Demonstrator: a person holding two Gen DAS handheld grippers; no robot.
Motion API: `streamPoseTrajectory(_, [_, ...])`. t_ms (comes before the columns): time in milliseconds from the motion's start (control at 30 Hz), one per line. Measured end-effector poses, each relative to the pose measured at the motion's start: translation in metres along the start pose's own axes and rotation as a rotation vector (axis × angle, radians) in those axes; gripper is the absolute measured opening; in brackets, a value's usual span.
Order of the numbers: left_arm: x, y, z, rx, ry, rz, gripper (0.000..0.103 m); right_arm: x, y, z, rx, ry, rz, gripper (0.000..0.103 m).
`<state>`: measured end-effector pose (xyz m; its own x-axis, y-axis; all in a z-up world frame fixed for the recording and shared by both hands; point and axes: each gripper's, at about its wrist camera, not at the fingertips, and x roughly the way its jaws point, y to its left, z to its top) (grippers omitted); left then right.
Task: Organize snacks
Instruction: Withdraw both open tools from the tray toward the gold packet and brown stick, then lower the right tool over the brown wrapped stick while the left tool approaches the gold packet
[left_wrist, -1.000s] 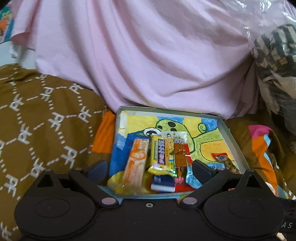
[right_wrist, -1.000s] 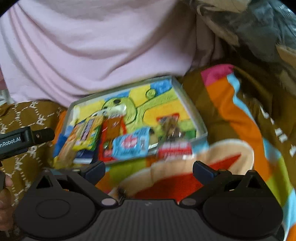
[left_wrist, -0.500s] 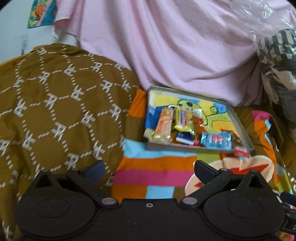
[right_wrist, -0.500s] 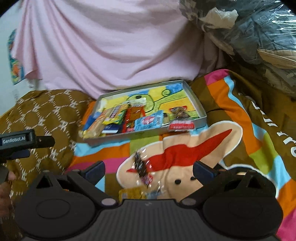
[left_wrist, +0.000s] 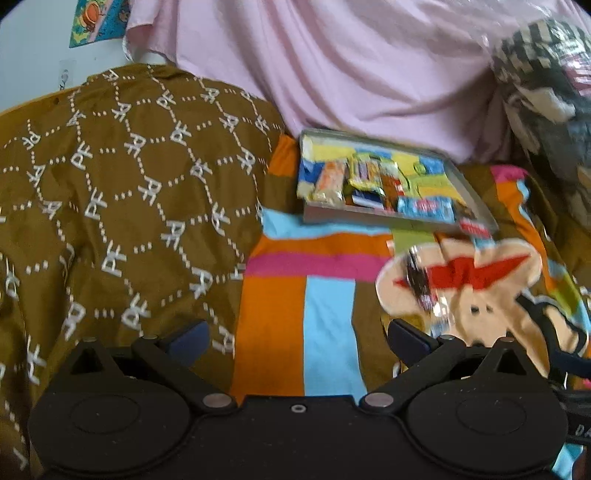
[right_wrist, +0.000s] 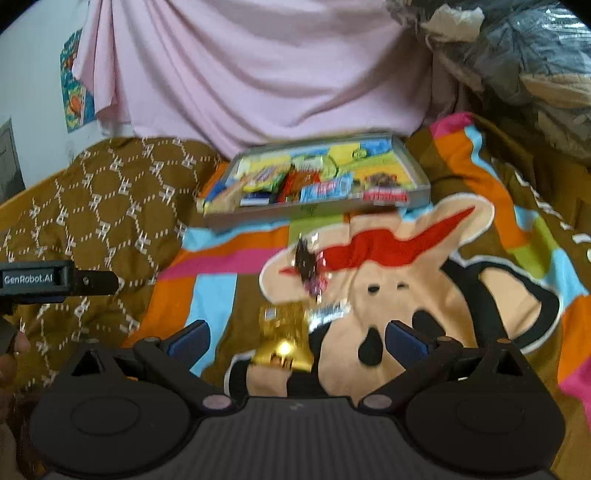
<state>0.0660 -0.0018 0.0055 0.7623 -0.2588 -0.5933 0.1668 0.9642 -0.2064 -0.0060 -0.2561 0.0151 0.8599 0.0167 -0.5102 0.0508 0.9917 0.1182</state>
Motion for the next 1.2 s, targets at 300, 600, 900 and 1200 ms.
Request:
streamPoseTrajectory(300, [0.003, -0.012, -0.023, 0.037, 0.094, -0.01, 0.102, -0.01, -0.003, -0.013, -0.015, 0.044, -0.022, 0.103])
streamPoseTrajectory(600, [0.03, -0.024, -0.014, 0.141, 0.171, -0.063, 0.102, -0.003, -0.018, -0.016, 0.065, 0.047, -0.016, 0.103])
streamPoseTrajectory(900, [0.065, -0.026, -0.005, 0.171, 0.153, -0.119, 0.102, 0.006, -0.029, -0.02, 0.109, 0.03, -0.031, 0.103])
streamPoseTrajectory(1200, [0.082, -0.03, -0.01, 0.25, 0.11, -0.138, 0.102, 0.026, -0.035, -0.018, 0.141, 0.048, -0.067, 0.103])
